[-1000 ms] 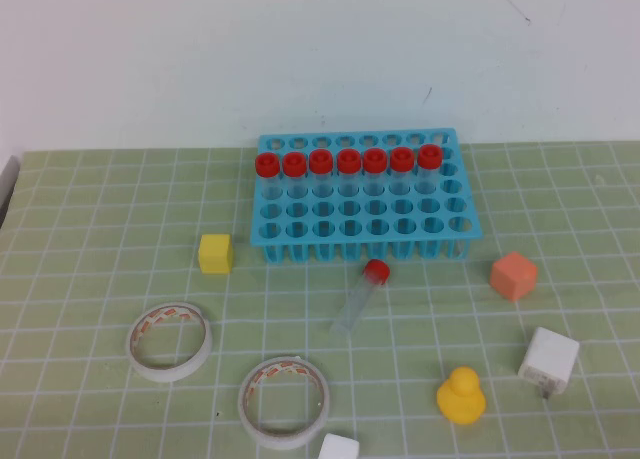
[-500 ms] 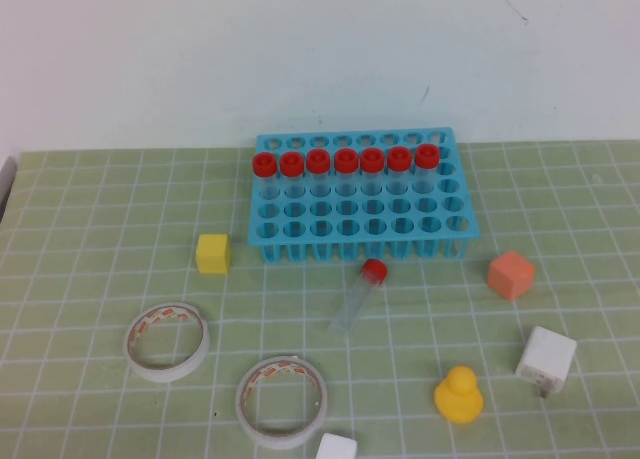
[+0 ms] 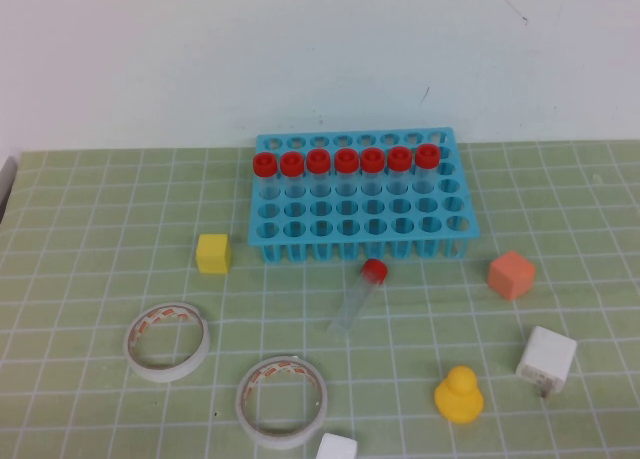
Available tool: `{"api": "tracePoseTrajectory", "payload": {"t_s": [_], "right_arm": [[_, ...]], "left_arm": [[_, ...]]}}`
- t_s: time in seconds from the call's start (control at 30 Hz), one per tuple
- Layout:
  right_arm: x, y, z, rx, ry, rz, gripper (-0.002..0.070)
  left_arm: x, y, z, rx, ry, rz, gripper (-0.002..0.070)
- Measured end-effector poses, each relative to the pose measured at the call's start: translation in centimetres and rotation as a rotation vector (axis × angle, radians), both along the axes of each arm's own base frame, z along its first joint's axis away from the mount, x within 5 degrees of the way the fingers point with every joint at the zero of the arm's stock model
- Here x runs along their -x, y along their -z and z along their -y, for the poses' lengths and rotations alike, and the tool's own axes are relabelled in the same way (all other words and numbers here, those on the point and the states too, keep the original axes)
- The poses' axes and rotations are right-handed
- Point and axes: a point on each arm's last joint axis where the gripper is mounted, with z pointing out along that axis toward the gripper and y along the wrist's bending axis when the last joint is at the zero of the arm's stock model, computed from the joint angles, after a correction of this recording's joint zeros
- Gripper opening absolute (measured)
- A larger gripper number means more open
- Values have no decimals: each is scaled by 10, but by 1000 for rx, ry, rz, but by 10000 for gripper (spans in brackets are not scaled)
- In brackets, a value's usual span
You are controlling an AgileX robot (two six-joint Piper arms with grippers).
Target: Place the test tubes
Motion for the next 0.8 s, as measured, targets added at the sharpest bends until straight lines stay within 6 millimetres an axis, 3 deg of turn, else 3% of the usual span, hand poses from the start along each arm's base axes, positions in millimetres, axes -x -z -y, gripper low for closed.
{"api": "tracePoseTrajectory", "payload": {"t_s": [0.57, 0.67, 0.8], "right_arm": [[-3, -6, -1, 32, -16, 81, -1], [-5, -16, -2, 49, -37, 199, -1], [-5, -37, -6, 81, -78, 425, -1]], "left_arm": [[-1, -2, -1, -62, 7, 39, -1], [-3, -10, 0, -63, 16, 134, -1], [-3, -33, 3, -62, 42, 384, -1]]}}
